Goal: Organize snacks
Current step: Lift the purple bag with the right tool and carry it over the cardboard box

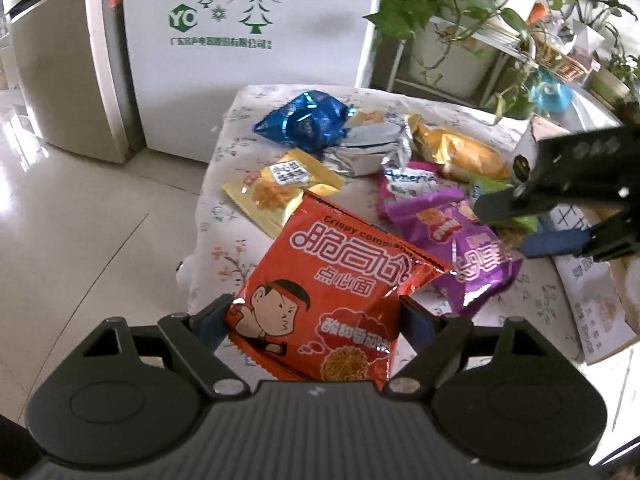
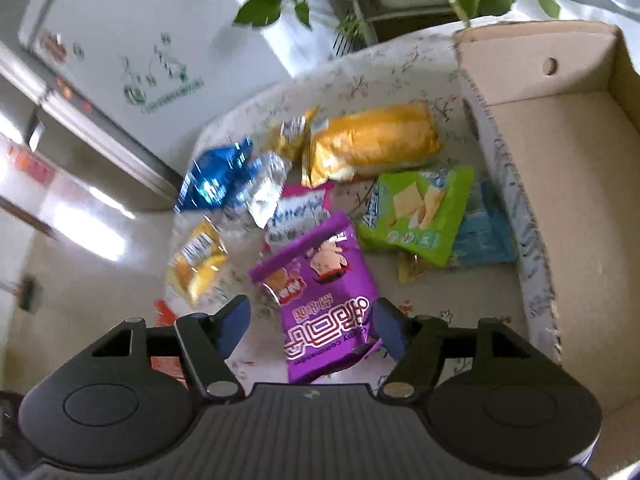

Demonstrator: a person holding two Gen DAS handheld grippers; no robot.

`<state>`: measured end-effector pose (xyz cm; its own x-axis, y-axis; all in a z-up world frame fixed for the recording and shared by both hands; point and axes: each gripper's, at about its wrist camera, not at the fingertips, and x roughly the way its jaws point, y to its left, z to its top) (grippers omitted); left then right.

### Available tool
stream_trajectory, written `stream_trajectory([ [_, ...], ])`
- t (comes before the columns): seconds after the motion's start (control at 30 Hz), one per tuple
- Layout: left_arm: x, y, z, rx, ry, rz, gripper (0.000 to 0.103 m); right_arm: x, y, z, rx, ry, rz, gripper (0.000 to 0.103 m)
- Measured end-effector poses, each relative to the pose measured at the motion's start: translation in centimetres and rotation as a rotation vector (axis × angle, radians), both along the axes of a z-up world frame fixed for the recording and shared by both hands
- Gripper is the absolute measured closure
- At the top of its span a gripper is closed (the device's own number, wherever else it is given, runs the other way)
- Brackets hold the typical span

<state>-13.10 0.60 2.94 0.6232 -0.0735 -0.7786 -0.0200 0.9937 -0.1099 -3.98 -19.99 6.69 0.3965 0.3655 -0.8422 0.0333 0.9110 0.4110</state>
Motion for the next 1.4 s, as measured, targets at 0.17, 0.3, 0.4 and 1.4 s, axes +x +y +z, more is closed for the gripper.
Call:
stream_trajectory([
  [0.17, 0.2, 0.6, -0.5, -0.001, 0.029, 0.014, 0.018, 0.8, 2.4, -1.8, -0.087, 0.010, 0.069, 0.016],
  [0.3, 0.3, 0.8, -0.7, -0.001, 0.045, 0.023, 0.018, 1.0, 4.3, -2.9, -0.204, 0.005, 0.113, 0.017],
  [0.4, 0.3, 0.7, -0.8, -0.003, 0.048, 0.023, 0.018, 1.0, 4.9, -3.3, -0.264, 0.010, 0.125, 0.029],
  [1.4, 1.3, -6.0, 5.8, -0.073, -0.062, -0.084, 0.018, -3.3, -6.4, 7.6, -0.007, -0.261, -0.129, 0.033],
])
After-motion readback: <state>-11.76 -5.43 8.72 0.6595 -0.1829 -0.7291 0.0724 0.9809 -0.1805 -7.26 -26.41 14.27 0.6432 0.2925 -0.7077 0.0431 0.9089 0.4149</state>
